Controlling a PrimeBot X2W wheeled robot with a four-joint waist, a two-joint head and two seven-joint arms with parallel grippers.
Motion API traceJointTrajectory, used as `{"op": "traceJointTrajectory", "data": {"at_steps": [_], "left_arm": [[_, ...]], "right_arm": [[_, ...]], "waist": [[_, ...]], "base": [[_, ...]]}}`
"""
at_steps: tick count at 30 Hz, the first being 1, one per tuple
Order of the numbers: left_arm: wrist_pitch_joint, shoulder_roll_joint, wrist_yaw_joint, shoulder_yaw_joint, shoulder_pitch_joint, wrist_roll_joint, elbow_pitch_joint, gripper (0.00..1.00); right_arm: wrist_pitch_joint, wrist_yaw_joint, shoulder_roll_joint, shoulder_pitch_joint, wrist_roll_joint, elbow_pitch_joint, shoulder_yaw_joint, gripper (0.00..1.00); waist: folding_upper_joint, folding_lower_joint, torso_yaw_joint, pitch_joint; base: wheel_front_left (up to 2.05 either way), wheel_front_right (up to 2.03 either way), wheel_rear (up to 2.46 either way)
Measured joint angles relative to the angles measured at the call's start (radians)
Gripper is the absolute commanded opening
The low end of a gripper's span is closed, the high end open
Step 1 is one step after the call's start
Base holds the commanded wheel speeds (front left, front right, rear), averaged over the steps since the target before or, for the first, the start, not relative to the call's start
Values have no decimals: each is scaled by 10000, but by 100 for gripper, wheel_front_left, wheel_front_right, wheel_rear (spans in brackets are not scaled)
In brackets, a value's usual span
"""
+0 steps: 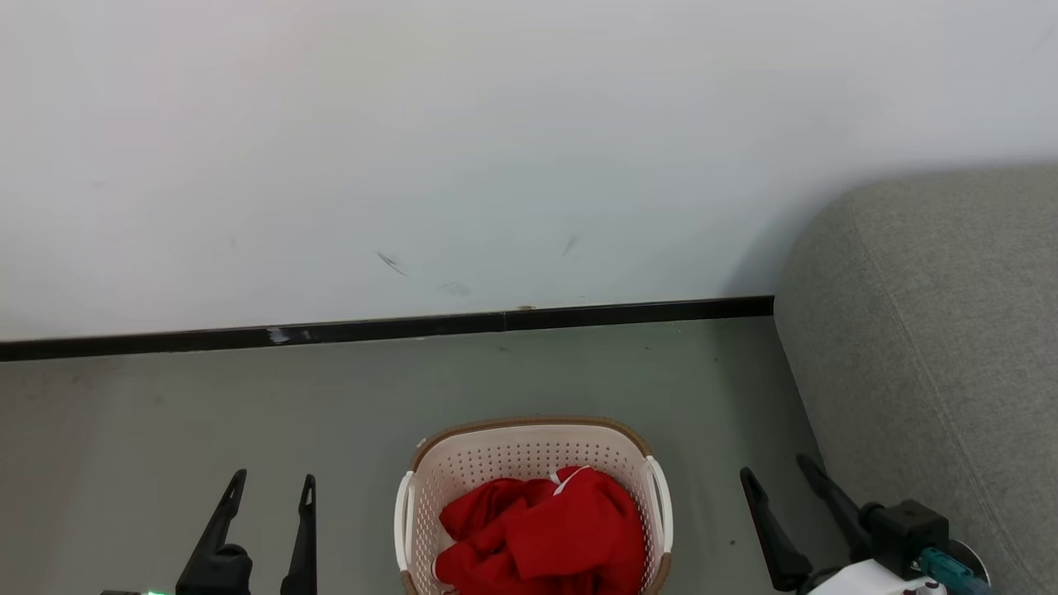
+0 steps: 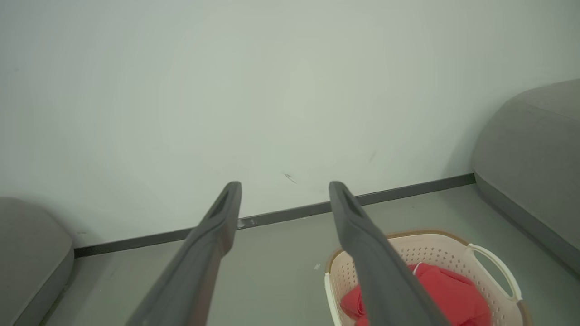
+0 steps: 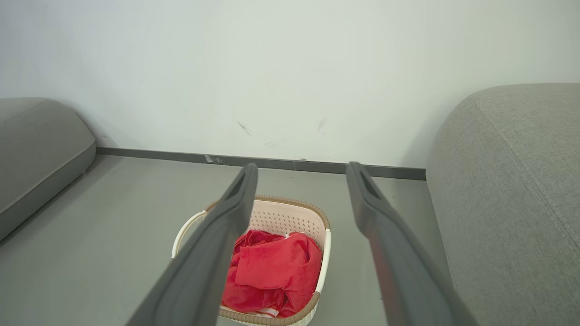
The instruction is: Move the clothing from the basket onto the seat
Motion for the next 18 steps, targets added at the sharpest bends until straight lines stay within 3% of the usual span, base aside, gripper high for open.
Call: {"op": "traceJointTrajectory", "data": {"at_steps": [6,18], "left_arm": [[2,196,-25,-4,-4,98,217,100],[6,445,-663,-711,-794,372,560,100]], "right_arm": [[0,0,2,-4,8,-234,-128,100],[-2,0,2,38,146,-602,-420,100]], "waist": [[0,0,-56,216],[0,0,-200,886]], "base": [[0,0,0],[0,0,0]]}}
